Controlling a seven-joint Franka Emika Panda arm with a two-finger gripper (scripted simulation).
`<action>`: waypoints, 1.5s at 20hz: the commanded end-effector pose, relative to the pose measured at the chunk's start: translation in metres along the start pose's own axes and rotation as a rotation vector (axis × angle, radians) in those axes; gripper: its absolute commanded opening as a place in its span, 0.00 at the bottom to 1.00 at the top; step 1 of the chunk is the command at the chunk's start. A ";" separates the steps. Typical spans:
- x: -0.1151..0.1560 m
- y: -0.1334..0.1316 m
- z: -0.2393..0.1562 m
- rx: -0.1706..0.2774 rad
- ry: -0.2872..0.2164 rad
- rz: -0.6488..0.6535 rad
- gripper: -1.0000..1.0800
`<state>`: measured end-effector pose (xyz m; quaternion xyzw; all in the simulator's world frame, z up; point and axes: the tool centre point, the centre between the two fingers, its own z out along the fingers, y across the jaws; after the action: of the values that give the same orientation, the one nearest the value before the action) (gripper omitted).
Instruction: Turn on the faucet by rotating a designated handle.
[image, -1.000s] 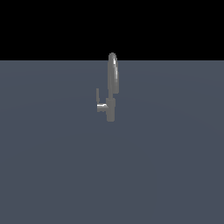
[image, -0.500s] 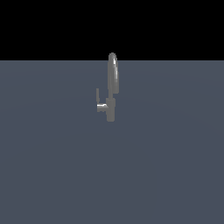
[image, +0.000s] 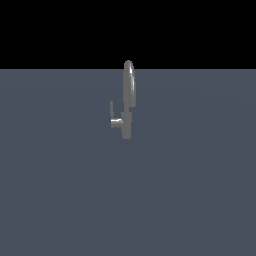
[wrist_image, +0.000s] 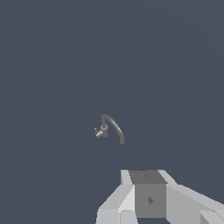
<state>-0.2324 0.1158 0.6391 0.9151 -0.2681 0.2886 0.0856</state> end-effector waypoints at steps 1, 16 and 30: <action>-0.001 -0.019 -0.002 -0.016 0.043 0.046 0.00; -0.005 -0.138 0.061 -0.139 0.230 0.265 0.00; -0.001 -0.205 0.241 -0.289 0.286 0.444 0.00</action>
<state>-0.0199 0.2186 0.4606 0.7687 -0.4747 0.3881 0.1821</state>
